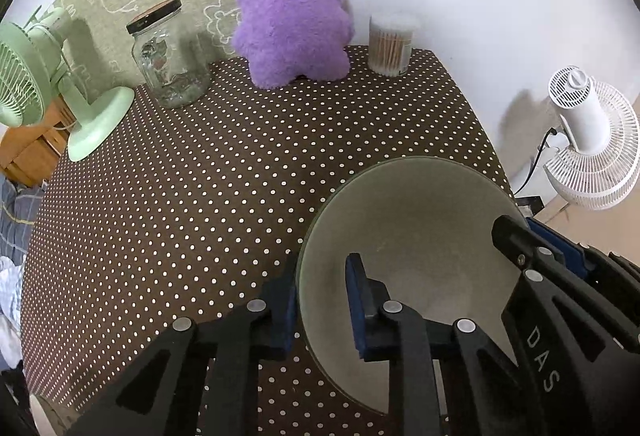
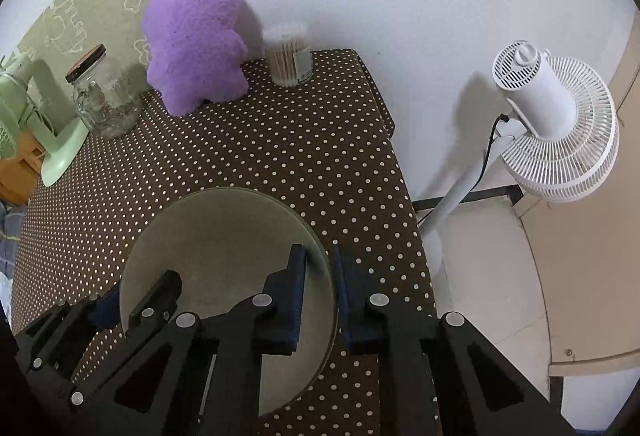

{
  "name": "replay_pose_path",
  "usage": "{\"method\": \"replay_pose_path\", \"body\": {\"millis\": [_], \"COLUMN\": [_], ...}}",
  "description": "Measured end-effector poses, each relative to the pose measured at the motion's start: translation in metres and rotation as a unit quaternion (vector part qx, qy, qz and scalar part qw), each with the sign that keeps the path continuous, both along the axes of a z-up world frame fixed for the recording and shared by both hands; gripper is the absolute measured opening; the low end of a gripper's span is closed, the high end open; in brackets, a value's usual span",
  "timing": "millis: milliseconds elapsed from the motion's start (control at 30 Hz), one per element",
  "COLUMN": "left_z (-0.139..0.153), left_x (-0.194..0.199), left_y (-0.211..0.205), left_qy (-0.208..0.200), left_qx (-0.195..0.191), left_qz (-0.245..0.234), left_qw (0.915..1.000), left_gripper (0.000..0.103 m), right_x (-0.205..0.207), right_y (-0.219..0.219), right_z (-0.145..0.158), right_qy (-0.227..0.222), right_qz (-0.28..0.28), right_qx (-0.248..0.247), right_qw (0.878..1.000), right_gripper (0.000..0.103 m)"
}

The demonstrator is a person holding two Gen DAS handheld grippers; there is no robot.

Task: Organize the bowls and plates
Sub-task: 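Lift the nested grey bowls with both tools and carry toward the plates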

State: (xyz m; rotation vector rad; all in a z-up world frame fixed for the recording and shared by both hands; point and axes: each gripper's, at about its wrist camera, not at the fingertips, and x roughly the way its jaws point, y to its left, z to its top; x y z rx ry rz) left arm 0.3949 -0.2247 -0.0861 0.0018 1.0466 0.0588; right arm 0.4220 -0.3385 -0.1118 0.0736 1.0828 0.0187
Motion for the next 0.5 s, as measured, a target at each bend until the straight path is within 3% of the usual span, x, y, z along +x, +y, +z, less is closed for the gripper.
{"method": "replay_pose_path", "body": {"millis": [500], "left_z": [0.027], "left_x": [-0.029], "left_y": [0.004], "left_qy": [-0.009], "left_qx": [0.004], "left_qz": [0.0], "left_qw": [1.0], "left_gripper": [0.02], "right_x": [-0.033], "right_y": [0.003], "right_z": [0.028], "right_qy": [-0.001], "right_qz": [-0.005], "right_qx": [0.016], "right_qw": [1.0], "right_gripper": [0.019]}}
